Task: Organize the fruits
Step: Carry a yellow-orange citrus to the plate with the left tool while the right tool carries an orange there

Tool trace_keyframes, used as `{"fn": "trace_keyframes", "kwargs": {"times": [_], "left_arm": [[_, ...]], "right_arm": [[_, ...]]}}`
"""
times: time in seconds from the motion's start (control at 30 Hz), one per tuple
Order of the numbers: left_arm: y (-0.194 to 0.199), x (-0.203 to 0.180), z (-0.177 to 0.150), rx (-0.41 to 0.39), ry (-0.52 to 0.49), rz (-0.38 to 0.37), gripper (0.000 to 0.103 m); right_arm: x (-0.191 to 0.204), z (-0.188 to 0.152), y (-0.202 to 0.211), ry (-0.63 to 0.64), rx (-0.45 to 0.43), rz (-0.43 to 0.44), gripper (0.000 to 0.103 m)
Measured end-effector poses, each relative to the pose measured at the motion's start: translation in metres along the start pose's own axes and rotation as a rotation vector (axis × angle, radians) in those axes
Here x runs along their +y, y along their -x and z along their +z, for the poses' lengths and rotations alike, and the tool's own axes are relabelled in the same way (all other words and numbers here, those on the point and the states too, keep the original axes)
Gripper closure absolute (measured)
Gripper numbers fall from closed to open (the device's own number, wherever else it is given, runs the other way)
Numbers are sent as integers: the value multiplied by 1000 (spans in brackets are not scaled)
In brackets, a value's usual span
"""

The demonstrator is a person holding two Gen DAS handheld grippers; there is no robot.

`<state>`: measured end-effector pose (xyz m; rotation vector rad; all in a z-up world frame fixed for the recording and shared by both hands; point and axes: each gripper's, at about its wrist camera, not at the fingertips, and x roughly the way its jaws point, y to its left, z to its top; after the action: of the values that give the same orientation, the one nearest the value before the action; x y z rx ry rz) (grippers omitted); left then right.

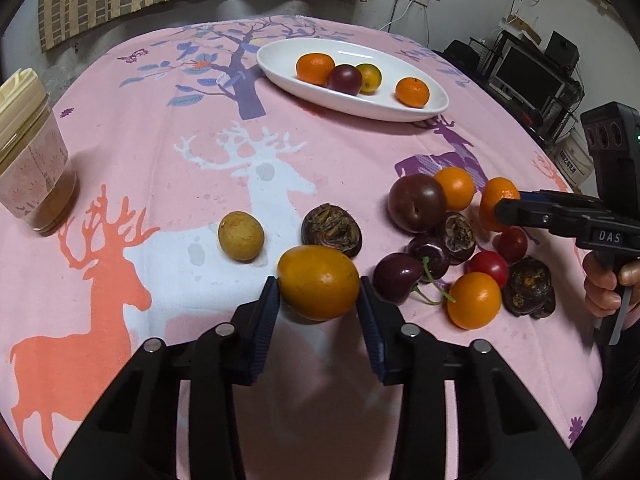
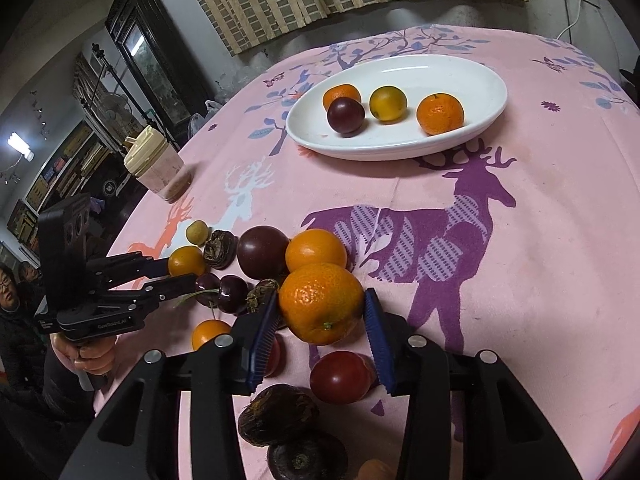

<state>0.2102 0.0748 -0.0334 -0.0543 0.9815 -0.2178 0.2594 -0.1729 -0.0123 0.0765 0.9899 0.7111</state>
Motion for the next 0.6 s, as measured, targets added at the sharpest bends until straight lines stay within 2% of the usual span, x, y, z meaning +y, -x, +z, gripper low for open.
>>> {"fn": "trace_keyframes", "kwargs": {"times": [0.07,0.17,0.27,0.33,0.47,0.6], "left_arm": [[4,-1,0,-4,-13,12,64],[21,1,13,-27,-39,-19,64],[36,-2,46,-82,-90,-20,64],[38,-7,74,-116,-114,-25,64],[11,-18,136,-136,-110,-51,64],[-36,-24,177,-96,-99,-33,64]], "right_arm": [[1,1,2,14,-13,-2,59],[-1,6,9,7,-46,16,59],[-7,23,18,-17,-97,29,60],[-11,41,20,-26,-141,8,60],[-22,81,8,-42,-206,-79,60],[-32,109,-16,-61,-209,-107,60]]}}
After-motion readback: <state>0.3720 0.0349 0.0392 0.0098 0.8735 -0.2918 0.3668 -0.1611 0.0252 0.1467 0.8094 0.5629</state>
